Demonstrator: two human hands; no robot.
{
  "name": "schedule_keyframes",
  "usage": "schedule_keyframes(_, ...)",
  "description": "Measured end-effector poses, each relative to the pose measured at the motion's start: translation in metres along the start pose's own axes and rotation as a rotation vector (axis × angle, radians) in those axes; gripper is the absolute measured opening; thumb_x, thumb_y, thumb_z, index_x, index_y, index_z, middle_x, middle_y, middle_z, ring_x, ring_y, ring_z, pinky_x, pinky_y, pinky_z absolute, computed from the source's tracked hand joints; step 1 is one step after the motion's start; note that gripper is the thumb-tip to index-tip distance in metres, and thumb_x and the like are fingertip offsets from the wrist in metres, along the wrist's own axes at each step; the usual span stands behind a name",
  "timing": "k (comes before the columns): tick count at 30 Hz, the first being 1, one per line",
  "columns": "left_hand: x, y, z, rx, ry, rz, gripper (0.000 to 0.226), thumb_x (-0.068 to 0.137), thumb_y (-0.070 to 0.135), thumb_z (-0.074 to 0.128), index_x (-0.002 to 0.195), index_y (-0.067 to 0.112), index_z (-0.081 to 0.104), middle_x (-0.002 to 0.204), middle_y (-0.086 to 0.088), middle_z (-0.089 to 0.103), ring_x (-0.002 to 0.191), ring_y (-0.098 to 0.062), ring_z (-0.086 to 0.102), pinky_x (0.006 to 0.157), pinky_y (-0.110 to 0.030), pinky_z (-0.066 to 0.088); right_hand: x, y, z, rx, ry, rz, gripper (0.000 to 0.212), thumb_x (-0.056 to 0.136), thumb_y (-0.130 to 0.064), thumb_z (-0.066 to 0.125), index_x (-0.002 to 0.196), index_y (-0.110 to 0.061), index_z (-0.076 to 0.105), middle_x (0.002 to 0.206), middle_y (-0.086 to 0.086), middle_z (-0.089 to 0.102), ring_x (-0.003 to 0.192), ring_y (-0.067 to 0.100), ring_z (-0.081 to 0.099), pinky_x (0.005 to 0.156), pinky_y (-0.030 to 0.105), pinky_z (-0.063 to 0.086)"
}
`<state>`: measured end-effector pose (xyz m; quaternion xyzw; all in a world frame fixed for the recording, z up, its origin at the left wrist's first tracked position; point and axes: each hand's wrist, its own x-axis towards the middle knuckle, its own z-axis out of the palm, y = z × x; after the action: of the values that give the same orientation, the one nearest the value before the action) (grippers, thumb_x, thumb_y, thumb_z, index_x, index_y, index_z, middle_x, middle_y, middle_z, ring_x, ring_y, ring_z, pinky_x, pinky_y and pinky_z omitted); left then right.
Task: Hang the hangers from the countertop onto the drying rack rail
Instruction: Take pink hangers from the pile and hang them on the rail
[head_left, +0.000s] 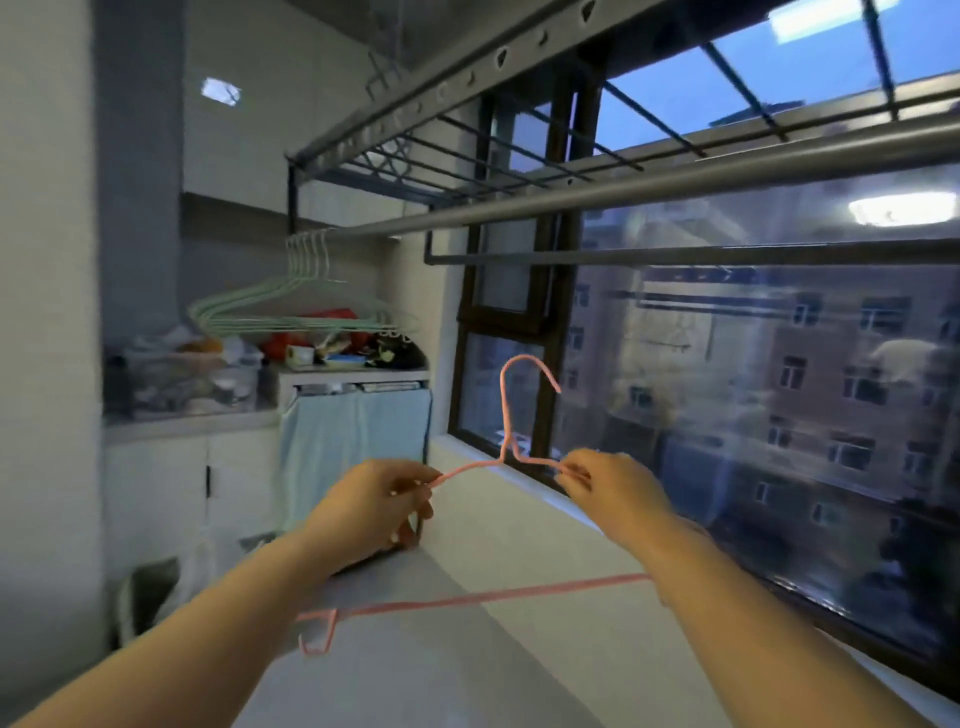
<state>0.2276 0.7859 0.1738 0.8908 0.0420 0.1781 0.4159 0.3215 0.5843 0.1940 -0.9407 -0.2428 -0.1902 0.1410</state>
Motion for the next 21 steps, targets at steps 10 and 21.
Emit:
schedule_keyframes(10, 0.099, -0.059, -0.100, 0.105, 0.323, -0.134, 0.027, 0.094, 0.011, 0.045, 0.117, 0.013, 0.058, 0.074, 0.007, 0.059, 0.058, -0.008, 0.058, 0.049, -0.017, 0.046, 0.180, -0.088, 0.057, 0.215, -0.019, -0.292, 0.027, 0.096, -0.023, 0.045, 0.120, -0.017, 0.057, 0.117, 0.006, 0.063, 0.107, 0.023, 0.058, 0.085, 0.034, 0.047)
schedule_keyframes(21, 0.172, -0.143, -0.187, 0.009, 0.535, -0.161, 0.026, 0.093, 0.005, 0.045, 0.114, 0.008, 0.060, 0.071, 0.002, 0.060, 0.055, -0.014, 0.057, 0.046, -0.020, 0.047, 0.293, -0.177, 0.063, -0.125, 0.232, -0.489, 0.037, 0.097, -0.019, 0.041, 0.133, -0.015, 0.045, 0.134, 0.005, 0.050, 0.124, 0.022, 0.041, 0.101, 0.034, 0.034)
